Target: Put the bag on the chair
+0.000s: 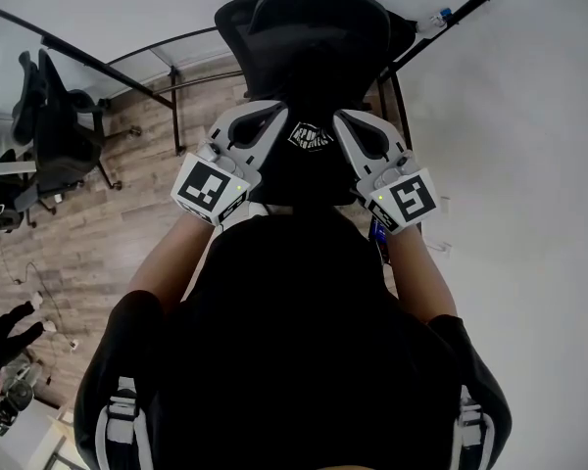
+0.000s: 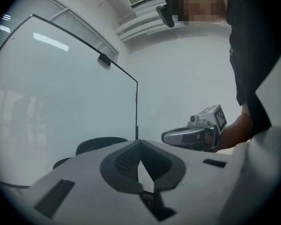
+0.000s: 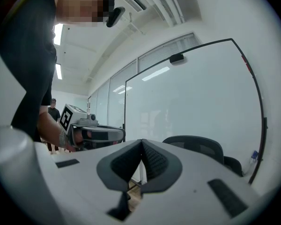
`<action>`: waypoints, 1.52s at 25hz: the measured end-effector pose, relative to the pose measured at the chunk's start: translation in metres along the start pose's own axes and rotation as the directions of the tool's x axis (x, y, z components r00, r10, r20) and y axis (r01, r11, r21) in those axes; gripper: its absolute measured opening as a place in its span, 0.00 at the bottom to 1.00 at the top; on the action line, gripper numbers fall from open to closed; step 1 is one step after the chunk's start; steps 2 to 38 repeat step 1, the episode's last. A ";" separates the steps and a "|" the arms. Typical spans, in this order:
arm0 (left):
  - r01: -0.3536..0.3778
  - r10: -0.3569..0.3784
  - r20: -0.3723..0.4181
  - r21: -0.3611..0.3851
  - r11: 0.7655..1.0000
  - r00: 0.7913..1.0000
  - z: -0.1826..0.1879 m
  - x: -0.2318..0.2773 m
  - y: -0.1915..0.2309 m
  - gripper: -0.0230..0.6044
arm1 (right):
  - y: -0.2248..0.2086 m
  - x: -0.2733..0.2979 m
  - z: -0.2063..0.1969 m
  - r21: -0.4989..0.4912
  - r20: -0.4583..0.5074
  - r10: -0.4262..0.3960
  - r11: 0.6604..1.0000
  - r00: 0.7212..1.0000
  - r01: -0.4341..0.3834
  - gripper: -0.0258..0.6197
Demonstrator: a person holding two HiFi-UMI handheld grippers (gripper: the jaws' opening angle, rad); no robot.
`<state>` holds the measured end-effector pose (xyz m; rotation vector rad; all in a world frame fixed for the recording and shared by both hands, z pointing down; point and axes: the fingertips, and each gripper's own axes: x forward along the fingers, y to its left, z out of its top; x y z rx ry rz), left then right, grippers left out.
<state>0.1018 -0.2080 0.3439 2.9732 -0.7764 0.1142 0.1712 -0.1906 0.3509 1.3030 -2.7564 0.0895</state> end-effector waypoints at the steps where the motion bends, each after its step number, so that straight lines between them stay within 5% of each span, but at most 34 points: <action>1: 0.002 -0.002 0.000 0.003 1.000 1.000 0.001 0.001 -0.001 0.04 | -0.001 -0.001 0.000 -0.001 0.000 -0.001 1.000 1.000 0.001 0.04; 38: 0.002 -0.002 0.000 0.003 1.000 1.000 0.001 0.001 -0.001 0.04 | -0.001 -0.001 0.000 -0.001 0.000 -0.001 1.000 1.000 0.001 0.04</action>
